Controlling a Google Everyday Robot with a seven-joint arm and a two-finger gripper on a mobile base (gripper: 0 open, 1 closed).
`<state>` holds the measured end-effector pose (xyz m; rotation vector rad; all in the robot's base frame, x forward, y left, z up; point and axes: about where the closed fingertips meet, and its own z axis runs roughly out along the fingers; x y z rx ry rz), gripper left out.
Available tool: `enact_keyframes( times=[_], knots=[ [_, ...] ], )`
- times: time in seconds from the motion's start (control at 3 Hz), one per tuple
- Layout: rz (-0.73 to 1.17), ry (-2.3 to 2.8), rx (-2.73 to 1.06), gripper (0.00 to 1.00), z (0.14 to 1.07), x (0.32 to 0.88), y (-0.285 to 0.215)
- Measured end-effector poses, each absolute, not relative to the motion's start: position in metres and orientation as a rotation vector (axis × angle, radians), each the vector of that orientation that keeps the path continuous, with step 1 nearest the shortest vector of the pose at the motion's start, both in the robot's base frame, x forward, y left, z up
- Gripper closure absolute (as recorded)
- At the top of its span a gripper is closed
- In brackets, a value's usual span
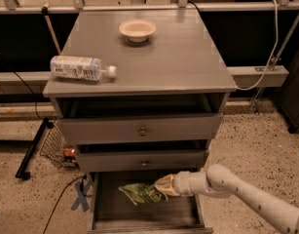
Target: Pick green jalapeno chip bag from bottom drawer and place on counter
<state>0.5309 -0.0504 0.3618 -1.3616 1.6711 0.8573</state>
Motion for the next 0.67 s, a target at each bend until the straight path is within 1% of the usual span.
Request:
enact_keyframes(
  times=[0.67],
  knots=[
    [0.617,1.636,-1.519,1.00,0.439,0.521,-0.052]
  ],
)
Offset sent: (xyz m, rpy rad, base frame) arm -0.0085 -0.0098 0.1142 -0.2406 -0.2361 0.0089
